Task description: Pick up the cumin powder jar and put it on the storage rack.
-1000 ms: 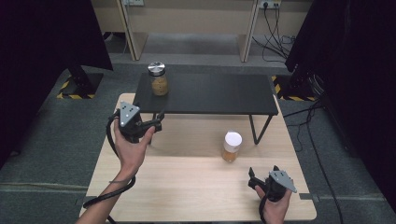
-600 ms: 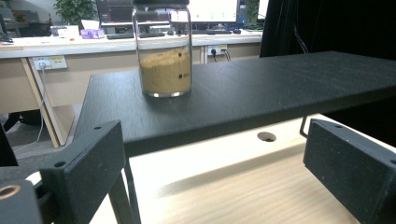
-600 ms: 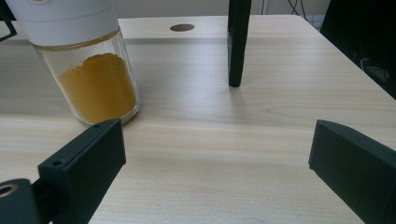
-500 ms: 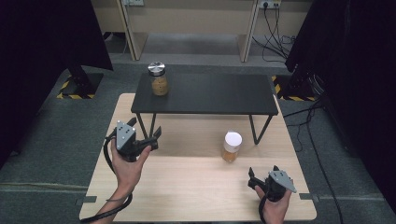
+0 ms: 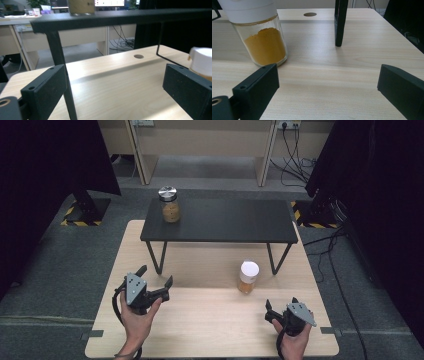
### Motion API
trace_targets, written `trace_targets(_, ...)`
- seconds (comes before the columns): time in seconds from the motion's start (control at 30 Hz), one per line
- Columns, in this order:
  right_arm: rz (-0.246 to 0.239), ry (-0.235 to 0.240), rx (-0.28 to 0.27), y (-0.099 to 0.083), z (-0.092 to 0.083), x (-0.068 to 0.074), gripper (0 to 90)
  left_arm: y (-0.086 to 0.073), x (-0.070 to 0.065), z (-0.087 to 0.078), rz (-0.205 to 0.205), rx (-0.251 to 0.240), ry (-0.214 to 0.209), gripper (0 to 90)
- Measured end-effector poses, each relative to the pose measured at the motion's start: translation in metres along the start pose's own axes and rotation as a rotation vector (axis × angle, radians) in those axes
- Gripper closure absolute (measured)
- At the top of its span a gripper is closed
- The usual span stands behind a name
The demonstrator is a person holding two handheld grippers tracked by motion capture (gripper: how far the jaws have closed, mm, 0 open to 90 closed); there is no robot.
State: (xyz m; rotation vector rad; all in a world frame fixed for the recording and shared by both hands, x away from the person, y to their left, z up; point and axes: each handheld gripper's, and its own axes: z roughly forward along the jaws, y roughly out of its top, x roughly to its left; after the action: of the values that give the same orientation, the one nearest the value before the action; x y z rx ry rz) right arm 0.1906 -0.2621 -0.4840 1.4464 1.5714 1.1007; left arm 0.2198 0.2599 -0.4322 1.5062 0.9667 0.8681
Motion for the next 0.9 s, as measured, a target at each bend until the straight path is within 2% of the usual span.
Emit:
trace_targets(0.37,-0.009,0.004,0.002,0.000,0.000,0.002,3.8,-0.028,-0.008,-0.007,0.022,0.044,0.027,4.6)
trace_targets(0.73,-0.015,0.006,0.004,0.001,0.001,0.004,3.8,-0.048,-0.001,-0.015,0.020,0.079,0.014,4.2)
trace_targets(0.9,-0.018,0.007,0.003,0.000,0.000,0.004,3.8,-0.055,0.002,-0.014,0.001,0.102,0.014,4.2)
